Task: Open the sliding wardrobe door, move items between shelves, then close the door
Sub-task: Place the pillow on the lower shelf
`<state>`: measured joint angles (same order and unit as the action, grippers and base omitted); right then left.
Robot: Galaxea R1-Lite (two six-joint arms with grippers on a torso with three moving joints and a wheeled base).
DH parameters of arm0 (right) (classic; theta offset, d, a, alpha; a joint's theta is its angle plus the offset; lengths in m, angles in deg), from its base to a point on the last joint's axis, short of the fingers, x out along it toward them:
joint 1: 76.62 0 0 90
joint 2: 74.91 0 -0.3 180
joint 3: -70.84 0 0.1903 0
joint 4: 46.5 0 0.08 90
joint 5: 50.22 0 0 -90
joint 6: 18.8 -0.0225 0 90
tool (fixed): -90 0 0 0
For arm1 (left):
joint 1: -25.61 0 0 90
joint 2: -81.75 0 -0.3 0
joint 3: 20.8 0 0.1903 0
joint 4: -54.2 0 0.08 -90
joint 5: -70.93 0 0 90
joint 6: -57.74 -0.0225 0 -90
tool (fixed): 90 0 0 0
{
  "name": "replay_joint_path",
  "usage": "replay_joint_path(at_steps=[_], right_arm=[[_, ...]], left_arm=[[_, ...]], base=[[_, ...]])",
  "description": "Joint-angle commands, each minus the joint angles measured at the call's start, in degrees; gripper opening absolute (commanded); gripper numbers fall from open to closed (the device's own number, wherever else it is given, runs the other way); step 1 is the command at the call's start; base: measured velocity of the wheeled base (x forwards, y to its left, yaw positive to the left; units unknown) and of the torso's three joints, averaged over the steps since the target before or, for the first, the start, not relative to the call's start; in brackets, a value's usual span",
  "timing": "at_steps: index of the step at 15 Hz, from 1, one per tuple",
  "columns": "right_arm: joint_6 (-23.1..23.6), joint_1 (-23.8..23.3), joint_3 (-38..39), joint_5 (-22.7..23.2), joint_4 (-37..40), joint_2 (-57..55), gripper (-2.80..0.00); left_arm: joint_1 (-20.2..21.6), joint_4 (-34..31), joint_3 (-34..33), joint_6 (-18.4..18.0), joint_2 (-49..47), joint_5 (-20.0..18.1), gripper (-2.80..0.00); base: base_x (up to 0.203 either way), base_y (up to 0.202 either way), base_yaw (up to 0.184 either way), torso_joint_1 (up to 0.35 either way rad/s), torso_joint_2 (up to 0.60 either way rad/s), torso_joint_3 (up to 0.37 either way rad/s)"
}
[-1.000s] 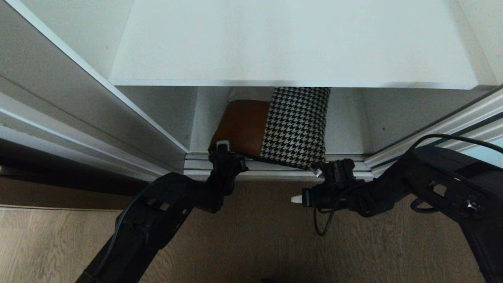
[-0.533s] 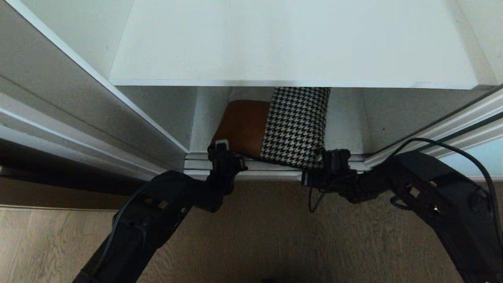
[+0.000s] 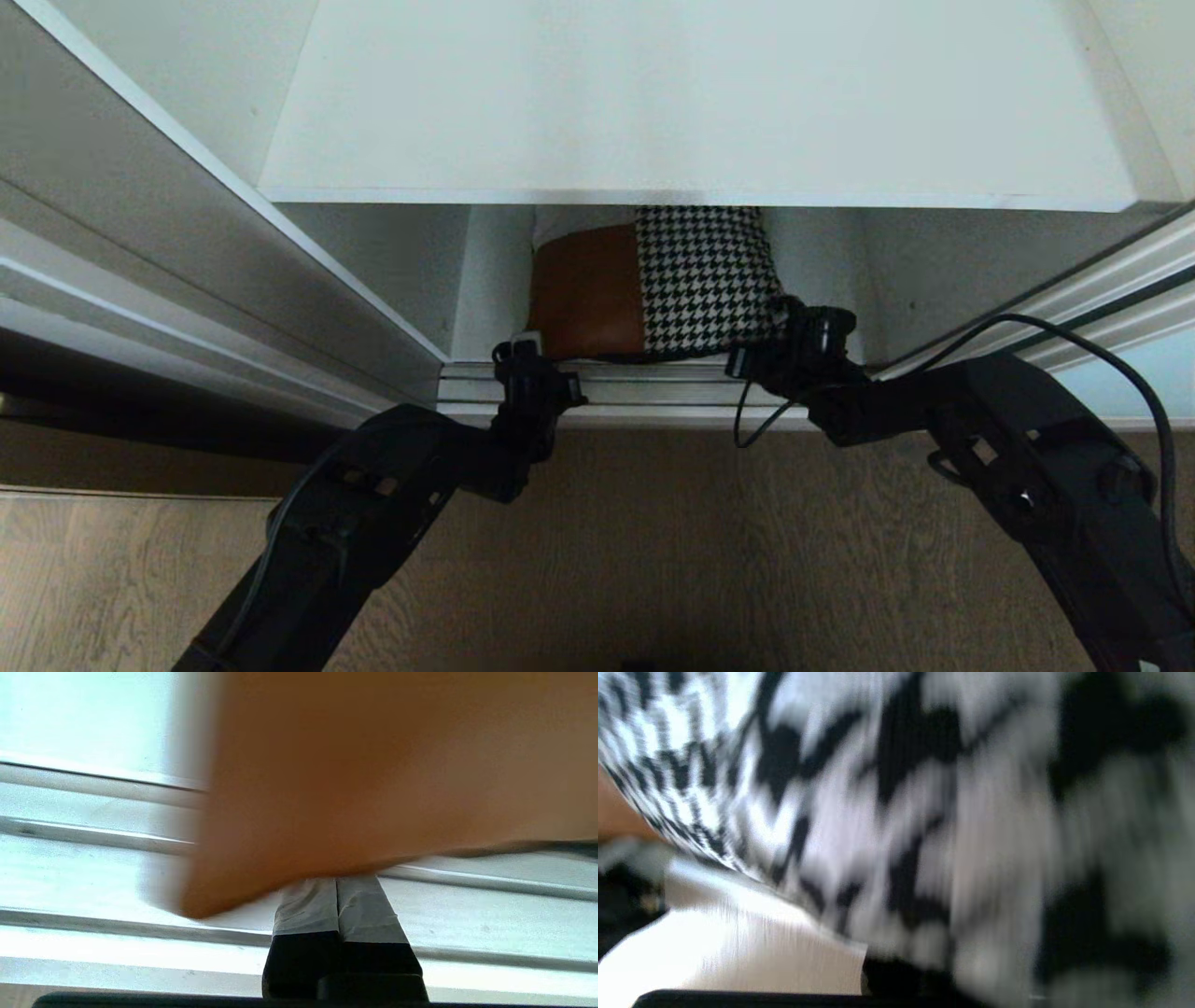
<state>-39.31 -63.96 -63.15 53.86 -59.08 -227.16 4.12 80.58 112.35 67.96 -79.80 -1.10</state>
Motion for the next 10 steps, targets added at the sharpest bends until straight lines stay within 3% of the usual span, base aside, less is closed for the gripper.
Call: replay_joint_path(at_steps=[1, 7, 10], right_arm=[[-1.4, -0.7, 1.0, -0.2, -2.0, 2.3, -2.80], [-2.3, 0.5, 14.4, -0.3, -2.2, 4.7, -2.80], [-2.4, 1.0, 17.4, 0.1, -2.4, 6.7, -2.80]], left_arm=[[0.6, 0.0, 0.7, 0.1, -0.2, 0.1, -2.80], [2.3, -1.4, 1.1, 0.1, 0.4, 0.1, -2.80], [2.2, -1.0, 1.1, 0.2, 0.6, 0.4, -2.80]], base=[[0.000, 0.000, 0.000, 0.000, 0.00, 0.000], [0.000, 0.000, 0.000, 0.000, 0.00, 0.000], [0.000, 0.000, 0.000, 0.000, 0.00, 0.000]])
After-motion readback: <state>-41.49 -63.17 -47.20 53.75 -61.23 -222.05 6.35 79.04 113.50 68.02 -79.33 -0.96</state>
